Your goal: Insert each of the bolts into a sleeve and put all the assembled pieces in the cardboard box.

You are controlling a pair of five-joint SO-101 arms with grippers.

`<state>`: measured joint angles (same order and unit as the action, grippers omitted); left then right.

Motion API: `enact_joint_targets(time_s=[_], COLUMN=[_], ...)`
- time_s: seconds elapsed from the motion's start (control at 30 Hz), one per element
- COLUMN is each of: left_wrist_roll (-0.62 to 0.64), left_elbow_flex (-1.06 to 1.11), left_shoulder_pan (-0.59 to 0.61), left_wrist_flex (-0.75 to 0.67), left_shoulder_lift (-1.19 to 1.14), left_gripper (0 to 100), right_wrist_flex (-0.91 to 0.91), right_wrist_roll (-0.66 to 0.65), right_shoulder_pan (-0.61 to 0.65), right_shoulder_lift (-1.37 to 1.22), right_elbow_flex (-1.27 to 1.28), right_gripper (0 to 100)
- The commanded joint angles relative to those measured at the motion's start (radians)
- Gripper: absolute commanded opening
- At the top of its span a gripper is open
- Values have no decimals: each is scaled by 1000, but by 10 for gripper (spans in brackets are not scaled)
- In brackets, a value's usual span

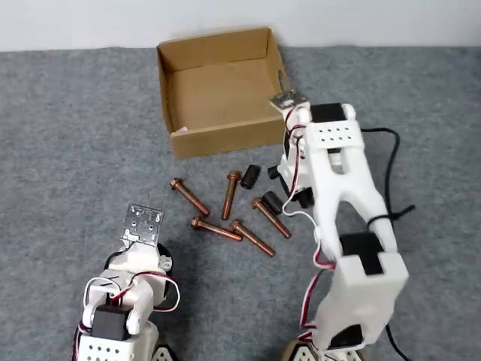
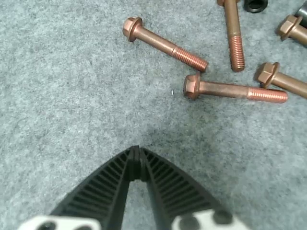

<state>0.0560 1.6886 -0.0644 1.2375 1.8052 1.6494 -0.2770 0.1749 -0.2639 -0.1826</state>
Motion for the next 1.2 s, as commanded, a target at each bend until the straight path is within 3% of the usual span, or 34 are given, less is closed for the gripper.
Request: enact_joint_targets(time_s=[0.0, 0.17, 0.5, 0.83, 1.07, 1.17], left_wrist_roll=[-5, -5, -5, -8, -8, -9], left_elbow_flex=[-5, -5, -5, -5, -5, -5], left_shoulder_pan=[3, 3, 3, -3, -11, -71], left_wrist_flex=[9, 9, 9, 9, 5, 3], left_shoulder_lift=[8, 8, 8, 8, 8, 8], left_gripper=[5, 5, 5, 5, 5, 5], right_wrist_flex=[137, 137, 64, -159, -183, -183], right_wrist_roll=[15, 103, 112, 457, 466, 465], right_shoulder_pan=[-7, -104, -229, -229, -226, -226], right_shoulder_lift=[140, 357, 826, 1296, 1500, 1544], right_elbow_flex=[-21, 95, 414, 810, 1051, 1131], right_gripper=[9, 9, 9, 9, 9, 9])
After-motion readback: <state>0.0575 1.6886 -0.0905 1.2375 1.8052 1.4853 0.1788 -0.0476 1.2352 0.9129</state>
